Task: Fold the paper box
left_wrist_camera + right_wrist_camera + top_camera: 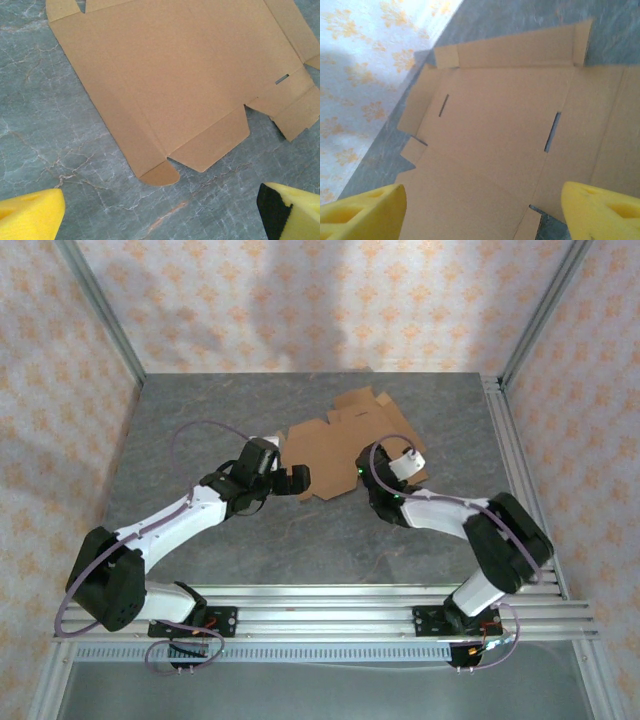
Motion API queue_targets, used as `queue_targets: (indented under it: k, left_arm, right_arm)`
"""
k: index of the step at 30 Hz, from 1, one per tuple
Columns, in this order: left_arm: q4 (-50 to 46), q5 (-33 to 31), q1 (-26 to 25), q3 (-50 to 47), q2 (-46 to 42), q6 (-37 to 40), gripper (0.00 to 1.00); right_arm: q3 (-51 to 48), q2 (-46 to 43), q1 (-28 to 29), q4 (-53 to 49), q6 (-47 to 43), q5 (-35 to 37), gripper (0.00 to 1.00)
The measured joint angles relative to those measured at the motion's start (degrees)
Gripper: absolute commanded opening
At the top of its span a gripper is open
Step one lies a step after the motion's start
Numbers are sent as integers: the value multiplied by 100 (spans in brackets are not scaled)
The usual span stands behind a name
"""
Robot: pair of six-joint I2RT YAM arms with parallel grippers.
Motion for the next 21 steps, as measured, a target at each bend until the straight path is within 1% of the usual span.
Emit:
queue_targets:
  k: [3,5,8,11,13,16,21]
  left_arm:
    - [61,37,0,118,140,-42,100]
    - [136,76,-2,208,295,-74,100]
    - [201,153,-39,402,579,-122,100]
    - [240,197,-122,570,728,-140,100]
    - [258,240,-164,647,739,-133,100]
    - [284,280,-190,721,739,-131,100]
    - [291,278,-190,737,739,-133,100]
  right_arm:
    - [-273,-621,-122,138,-730,-20,80]
    - [-391,-883,-411,232,-1237,-275,78]
    - [-380,-973,-1207,323,-1974,-1029,77]
    - [-240,-955,-2031,214,-2865,-1871,78]
    - [151,-824,-2520,-55,-3519,-2549,80]
    - [1036,-391,-3064,-553,-4463,-3595,83]
    - [2653,695,-3469,-1762,-5873,-5064,84]
